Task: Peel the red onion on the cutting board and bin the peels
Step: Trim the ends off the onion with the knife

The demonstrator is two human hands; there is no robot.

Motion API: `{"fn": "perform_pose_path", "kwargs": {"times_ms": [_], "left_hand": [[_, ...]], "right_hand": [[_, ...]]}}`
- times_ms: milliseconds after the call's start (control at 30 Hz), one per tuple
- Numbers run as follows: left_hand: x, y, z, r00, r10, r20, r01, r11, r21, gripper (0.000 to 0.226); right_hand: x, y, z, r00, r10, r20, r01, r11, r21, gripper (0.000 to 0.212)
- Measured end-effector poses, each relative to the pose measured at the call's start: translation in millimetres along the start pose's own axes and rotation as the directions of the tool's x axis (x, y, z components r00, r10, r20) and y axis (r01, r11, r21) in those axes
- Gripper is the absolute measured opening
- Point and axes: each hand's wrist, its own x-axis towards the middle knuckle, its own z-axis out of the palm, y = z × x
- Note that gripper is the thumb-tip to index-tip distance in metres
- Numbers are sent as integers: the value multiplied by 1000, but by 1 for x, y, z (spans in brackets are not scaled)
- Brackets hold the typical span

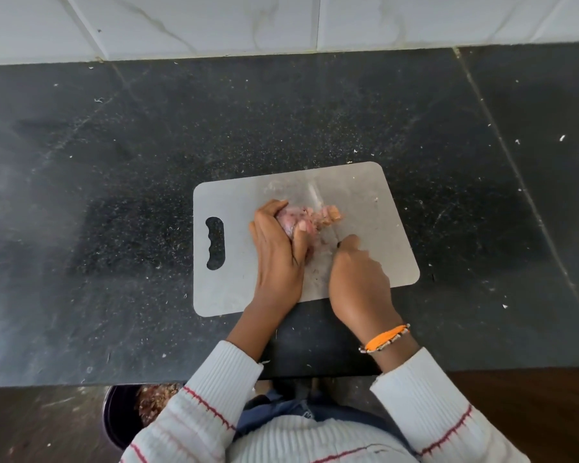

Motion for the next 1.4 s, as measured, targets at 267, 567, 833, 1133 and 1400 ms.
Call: {"fn": "perform_pose_path", "kwargs": {"times_ms": [267,567,833,1133,1400], "left_hand": [[-14,5,-13,989,-48,143,60,995,-82,47],[-22,2,-24,968,-40,247,76,988,-138,47],[-19,2,-26,955,-18,295,55,991,-119,58],[-11,12,-20,982,-52,180,52,999,4,59],[3,17,-20,970,-89,226,90,996,8,62]], "right_hand": [[-2,14,-17,984,-153,-95,173,951,255,11],[28,-2,-14,992,3,127,-115,443,889,19],[38,-8,2,993,44,110,-118,346,931,9],[46,12,-5,945,220,-243,64,603,795,11],[44,18,-15,989,59,-137,61,676,735,16]]}}
